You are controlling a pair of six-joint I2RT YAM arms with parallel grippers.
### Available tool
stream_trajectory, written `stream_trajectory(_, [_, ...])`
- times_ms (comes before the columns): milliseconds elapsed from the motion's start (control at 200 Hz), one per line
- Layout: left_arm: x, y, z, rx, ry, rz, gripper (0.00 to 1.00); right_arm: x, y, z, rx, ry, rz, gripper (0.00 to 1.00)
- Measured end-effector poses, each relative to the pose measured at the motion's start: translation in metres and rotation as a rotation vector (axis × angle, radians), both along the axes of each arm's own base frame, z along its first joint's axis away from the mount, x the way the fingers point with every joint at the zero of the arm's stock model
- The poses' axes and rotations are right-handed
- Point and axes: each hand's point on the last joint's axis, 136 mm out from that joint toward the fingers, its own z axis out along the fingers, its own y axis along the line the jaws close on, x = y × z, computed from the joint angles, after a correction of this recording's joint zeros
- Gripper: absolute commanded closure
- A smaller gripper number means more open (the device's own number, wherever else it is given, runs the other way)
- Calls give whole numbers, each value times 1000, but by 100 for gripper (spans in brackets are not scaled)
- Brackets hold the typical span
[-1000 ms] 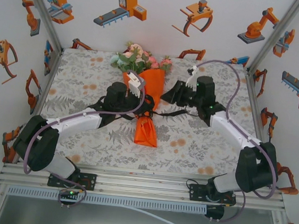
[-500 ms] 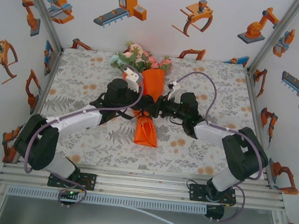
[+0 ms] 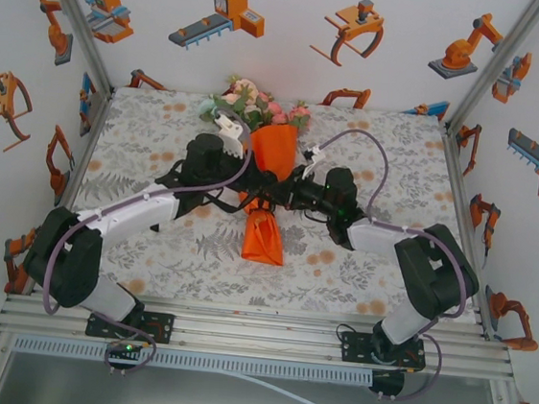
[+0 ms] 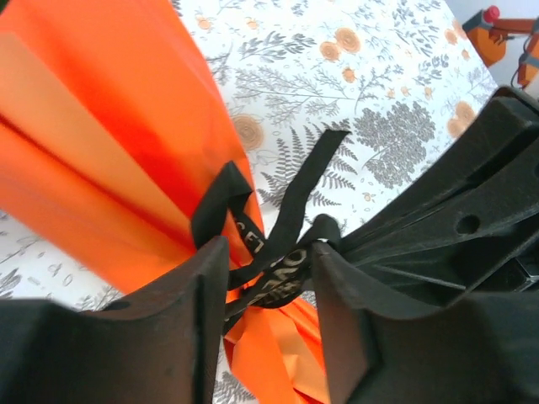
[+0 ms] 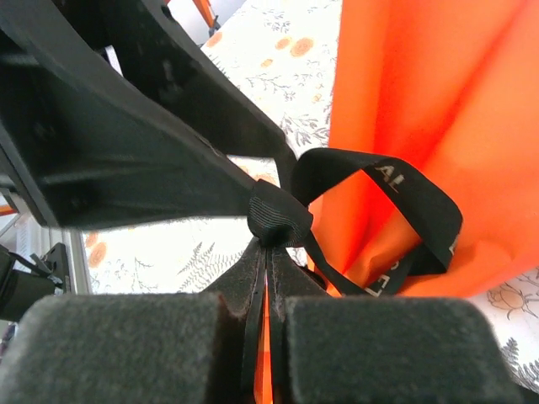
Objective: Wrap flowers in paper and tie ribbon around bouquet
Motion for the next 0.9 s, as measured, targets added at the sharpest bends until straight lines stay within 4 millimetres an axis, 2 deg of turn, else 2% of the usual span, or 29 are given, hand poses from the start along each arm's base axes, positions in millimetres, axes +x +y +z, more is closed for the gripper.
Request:
stream_trajectory(175, [30,34,22,58,3,107,54,-6,-5,-4,-3,6,-1,100])
stream_trajectory(250, [43,31,32,96,9,80,56,-7,-5,-2,1,2,4,100])
stream_trajectory(315, [53,22,31,123,27,39,55,-9,-6,-1,3,1,7,100])
stream_trajectory(390, [56,10,15,146,76,-23,55,-9,-6,-1,3,1,8,100])
stream_trajectory(456, [52,1,-9,163,146,-86,56,-10,-6,-2,3,3,8,100])
stream_trajectory(536, [46,-6,-36,180,229,-141,56,-10,-6,-2,4,2,8,100])
stream_trajectory(636, [37,-10,-59,195,310,-184,60,-10,-6,-2,3,3,7,100])
stream_trajectory(761, [29,-10,-65,203,344,-208,80,-10,-6,-2,3,3,7,100])
stream_trajectory(901, [24,-5,-62,192,345,-196,83,-9,-7,-2,2,3,2,100])
